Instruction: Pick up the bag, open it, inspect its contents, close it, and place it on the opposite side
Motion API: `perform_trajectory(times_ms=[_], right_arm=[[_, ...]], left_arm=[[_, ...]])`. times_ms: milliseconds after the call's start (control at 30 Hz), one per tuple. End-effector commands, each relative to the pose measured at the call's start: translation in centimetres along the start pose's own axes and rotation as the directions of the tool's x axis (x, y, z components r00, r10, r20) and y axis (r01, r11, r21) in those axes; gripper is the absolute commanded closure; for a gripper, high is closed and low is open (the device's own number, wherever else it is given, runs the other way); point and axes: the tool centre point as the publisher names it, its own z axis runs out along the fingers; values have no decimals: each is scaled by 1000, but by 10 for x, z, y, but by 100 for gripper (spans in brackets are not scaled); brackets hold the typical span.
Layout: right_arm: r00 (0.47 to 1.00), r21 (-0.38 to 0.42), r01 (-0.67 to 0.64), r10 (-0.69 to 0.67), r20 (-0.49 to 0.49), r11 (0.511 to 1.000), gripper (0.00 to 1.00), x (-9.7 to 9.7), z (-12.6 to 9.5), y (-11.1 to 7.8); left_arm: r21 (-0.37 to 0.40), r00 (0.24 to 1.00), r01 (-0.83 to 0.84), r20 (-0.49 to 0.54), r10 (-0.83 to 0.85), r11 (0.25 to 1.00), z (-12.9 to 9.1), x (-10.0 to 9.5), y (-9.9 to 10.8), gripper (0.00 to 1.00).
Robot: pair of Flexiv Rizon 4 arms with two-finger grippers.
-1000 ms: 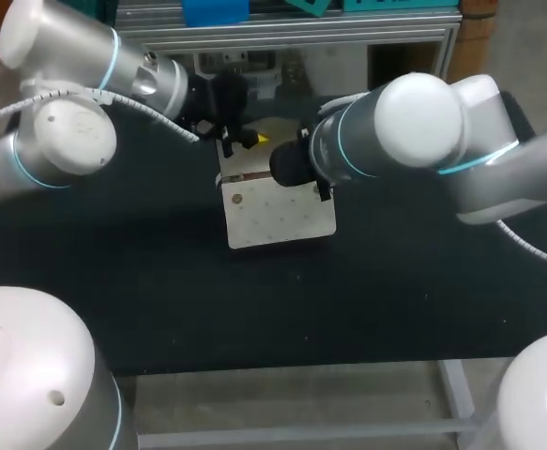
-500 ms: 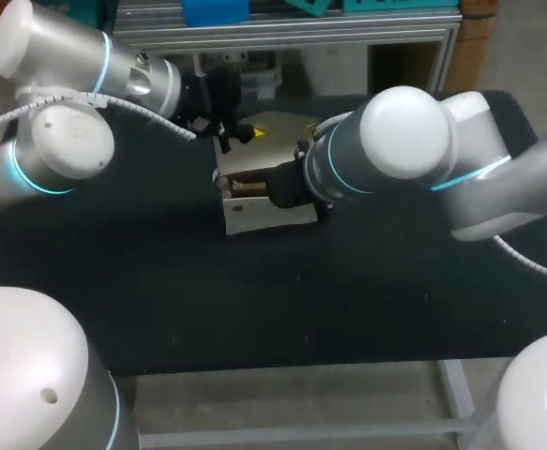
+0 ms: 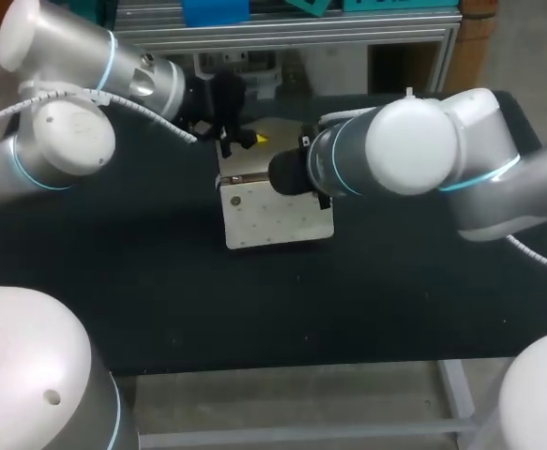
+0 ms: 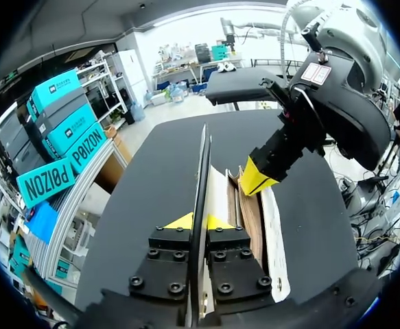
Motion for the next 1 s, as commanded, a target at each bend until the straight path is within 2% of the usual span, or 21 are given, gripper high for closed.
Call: perform_trajectory(times_ms=[33, 233, 400, 533, 1000], right_arm=[[1000, 5, -1, 1, 17, 1000, 100, -2, 2, -2], [1000, -12, -5, 6, 16, 1000, 100, -7, 20, -1], [1000, -27, 1, -2, -16, 1000, 100, -5, 40, -1], [1000, -35, -5, 4, -31, 999, 100, -3, 47, -2], [998, -38, -25, 23, -53, 999, 100, 21, 35, 3]], left_arm=[[2, 1000, -3, -6, 3, 1000, 0, -1, -1, 100], [2, 1000, -8, -7, 8, 1000, 0, 0, -2, 100], [18, 1000, -5, -14, 6, 1000, -3, 0, -2, 100], [22, 1000, -3, -15, 4, 1000, -4, 0, -2, 100], [25, 999, 48, 4, -48, 999, 0, -7, 2, 100]])
